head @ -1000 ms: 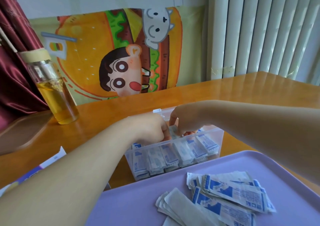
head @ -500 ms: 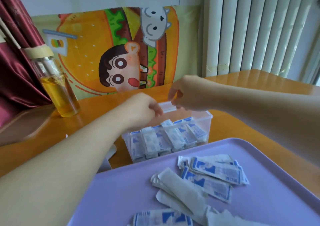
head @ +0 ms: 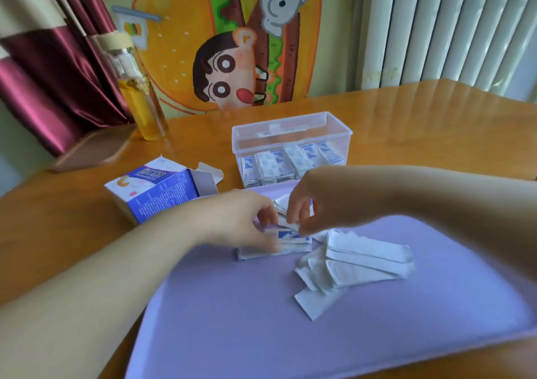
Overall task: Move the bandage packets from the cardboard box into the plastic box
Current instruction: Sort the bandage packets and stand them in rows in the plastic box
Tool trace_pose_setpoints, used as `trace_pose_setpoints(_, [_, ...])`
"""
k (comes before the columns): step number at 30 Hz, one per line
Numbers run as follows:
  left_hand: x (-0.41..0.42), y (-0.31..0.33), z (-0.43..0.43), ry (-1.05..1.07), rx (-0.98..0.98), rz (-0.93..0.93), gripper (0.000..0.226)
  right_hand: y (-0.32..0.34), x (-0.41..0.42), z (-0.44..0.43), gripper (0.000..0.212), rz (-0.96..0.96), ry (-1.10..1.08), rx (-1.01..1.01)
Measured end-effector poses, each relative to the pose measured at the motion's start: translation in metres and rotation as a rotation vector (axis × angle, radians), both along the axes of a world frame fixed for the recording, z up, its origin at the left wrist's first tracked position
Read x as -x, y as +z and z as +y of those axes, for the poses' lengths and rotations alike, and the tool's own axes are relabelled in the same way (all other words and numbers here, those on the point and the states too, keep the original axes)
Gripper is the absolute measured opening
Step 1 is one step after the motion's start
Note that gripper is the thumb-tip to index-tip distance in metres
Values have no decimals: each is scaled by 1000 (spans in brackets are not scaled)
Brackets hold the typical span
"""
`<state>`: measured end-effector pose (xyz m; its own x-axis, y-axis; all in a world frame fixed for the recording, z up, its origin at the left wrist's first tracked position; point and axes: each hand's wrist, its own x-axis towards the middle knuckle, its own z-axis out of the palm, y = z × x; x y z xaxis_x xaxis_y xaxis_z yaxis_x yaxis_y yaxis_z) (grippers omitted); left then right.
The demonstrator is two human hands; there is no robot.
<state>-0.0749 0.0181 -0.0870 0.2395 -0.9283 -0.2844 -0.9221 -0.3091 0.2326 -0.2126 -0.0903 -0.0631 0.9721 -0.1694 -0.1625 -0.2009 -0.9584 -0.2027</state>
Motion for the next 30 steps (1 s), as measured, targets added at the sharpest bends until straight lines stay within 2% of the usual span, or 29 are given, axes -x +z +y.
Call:
trace_pose_setpoints(5, [7,4,-4,22,-141,-50,46,-14,-14,11,28,93,44,46])
trace_pose_setpoints(10, [2,7,0,18,-259,-70,31,-16,-21,8,32,116,0,-46])
trace_pose_setpoints(13, [-4,8,6,8,-220,-86,24,-18,-25,8,13,91,-8,-113])
trace_pose_setpoints(15, [-14,15,14,17,-103,-67,23,-16,-27,7,19,3,-47,-184])
trace_pose_setpoints(16, [-22,19,17,51,17,23,22,-15,-29,5,24,-56,-92,-224])
trace_pose_setpoints(18, [-34,23,21,222,360,417,15,-14,-32,-1,31,-201,-230,-395])
trace_pose_setpoints(20, [-42,17,18,448,677,832,19,-18,-39,-7,34,-341,-360,-686])
trace_pose_setpoints(21, [-42,13,15,522,754,976,19,-21,-44,-8,32,-388,-399,-827])
trace_pose_setpoints(23, [-33,0,8,562,770,1173,16,-29,-52,-5,27,-437,-429,-1005])
trace_pose_setpoints(25, [-23,-12,2,561,761,1313,18,-39,-59,0,27,-428,-414,-1052])
trace_pose_setpoints(30, [-27,-25,0,582,860,1475,24,-49,-65,1,32,-399,-410,-1156])
